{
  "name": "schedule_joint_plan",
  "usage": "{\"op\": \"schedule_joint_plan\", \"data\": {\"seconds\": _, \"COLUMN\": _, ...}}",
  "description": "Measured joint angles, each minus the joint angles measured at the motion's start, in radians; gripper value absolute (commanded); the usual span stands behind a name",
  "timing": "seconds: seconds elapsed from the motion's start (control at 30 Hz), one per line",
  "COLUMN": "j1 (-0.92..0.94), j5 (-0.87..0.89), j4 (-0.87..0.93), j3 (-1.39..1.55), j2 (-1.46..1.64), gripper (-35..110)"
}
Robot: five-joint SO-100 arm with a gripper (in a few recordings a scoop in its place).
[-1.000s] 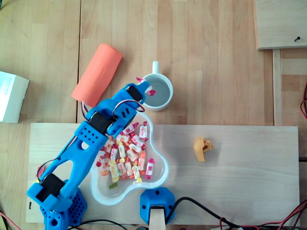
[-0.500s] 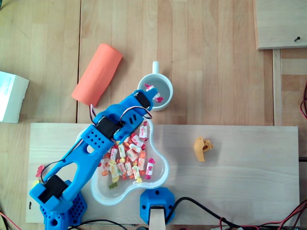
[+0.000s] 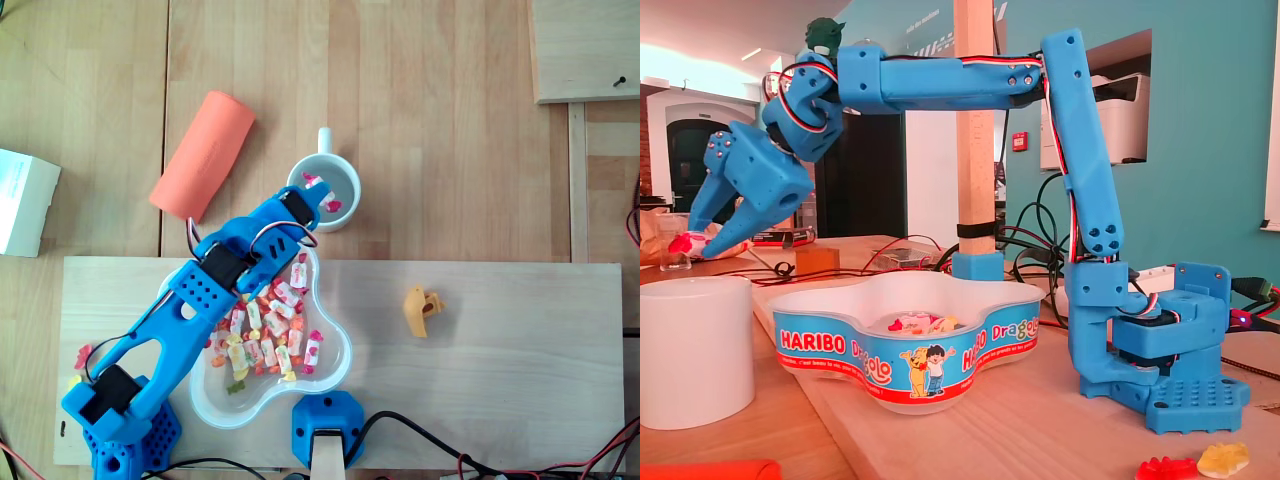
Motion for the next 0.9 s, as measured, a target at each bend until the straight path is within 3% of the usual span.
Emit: {"op": "schedule_joint_plan", "data": {"seconds": 0.9, "j1": 0.0, "j5": 0.0, "j4": 0.0, "j3": 0.0, "j2": 0.0, "gripper": 13}}
